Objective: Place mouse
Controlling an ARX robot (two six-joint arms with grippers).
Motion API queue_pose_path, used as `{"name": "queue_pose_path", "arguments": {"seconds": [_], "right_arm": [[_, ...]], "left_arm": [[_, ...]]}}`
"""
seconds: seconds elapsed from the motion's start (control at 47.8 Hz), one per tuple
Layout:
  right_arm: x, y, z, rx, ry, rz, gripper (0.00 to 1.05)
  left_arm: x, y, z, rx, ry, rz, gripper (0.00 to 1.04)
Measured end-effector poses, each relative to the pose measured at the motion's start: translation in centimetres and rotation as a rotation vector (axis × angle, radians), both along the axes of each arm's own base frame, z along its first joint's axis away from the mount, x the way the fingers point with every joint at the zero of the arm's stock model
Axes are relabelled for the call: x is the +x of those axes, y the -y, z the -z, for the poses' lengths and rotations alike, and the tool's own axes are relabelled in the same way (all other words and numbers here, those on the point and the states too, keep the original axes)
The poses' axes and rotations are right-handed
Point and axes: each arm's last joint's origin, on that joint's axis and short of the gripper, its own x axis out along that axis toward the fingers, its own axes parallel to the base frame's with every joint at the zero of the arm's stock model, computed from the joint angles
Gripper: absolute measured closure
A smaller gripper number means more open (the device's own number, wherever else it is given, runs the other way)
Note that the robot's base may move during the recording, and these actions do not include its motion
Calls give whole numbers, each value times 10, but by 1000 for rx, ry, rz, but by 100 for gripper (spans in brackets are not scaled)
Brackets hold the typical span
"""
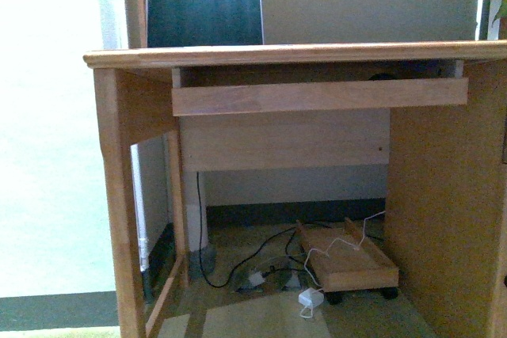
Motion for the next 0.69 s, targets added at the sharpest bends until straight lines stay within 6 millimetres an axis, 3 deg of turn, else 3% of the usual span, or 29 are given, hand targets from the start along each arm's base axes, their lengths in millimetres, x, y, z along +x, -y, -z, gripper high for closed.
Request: {"name": "queue_pose_path", "arguments": {"seconds": [0.69], "right_arm": [[0,0,0,0,0,2,7]], "left_arm": [[0,0,0,0,0,0,8]]}}
